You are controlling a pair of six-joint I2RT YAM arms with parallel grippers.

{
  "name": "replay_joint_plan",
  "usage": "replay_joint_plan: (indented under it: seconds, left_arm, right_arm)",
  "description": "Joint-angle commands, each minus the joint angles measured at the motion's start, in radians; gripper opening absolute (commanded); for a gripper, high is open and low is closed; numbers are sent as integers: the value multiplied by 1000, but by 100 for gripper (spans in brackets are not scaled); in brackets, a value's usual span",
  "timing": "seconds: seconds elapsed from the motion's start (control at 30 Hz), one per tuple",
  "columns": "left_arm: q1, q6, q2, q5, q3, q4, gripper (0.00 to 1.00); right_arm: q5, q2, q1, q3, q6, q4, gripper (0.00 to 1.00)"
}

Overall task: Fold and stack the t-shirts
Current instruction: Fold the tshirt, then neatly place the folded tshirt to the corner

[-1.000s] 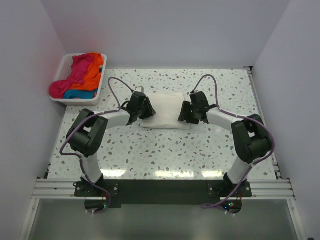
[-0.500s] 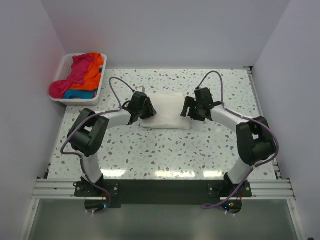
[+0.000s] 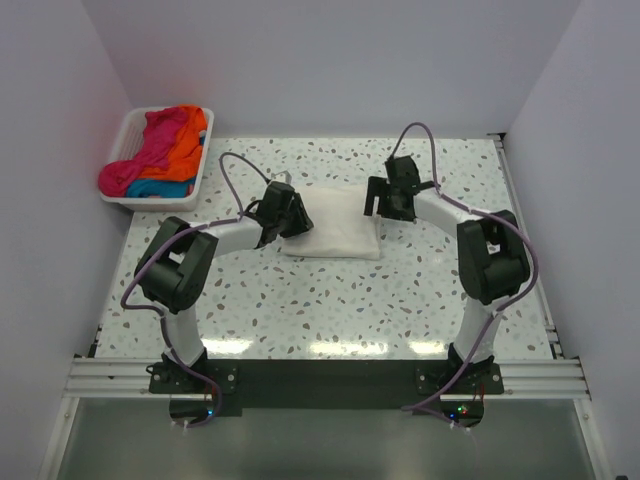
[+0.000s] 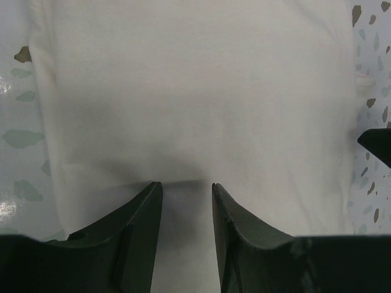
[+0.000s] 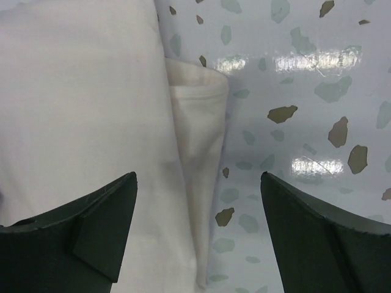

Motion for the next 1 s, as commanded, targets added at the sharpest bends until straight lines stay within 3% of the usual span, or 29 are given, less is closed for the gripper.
replay_joint_plan:
  seconds: [0.0, 0.27, 0.37, 0.6, 0.63, 0.73, 0.97]
  left_arm:
    - [-7, 31, -29, -6, 38, -30, 43]
    - [-7, 35, -26, 3, 63, -51, 44]
    - [-7, 40, -29, 3, 84, -74, 44]
    - [-7, 66, -56, -11, 153, -158, 46]
    - [-7, 69, -68, -13, 172, -180, 46]
    - [-6, 86, -101, -17, 210, -220, 48]
    - [-4, 109, -187, -36, 250, -290, 50]
  right_arm:
    - [50, 42, 3, 54, -65, -27, 85]
    - [17, 119, 5, 85, -84, -32, 78]
    - [20, 129, 11, 76, -80, -33, 70]
    - [37, 152, 14, 93, -68, -45, 34]
    - [40, 155, 14, 99, -67, -49, 20]
    - [50, 172, 15, 136, -62, -73, 2]
    - [91, 203, 12, 214, -71, -128, 0]
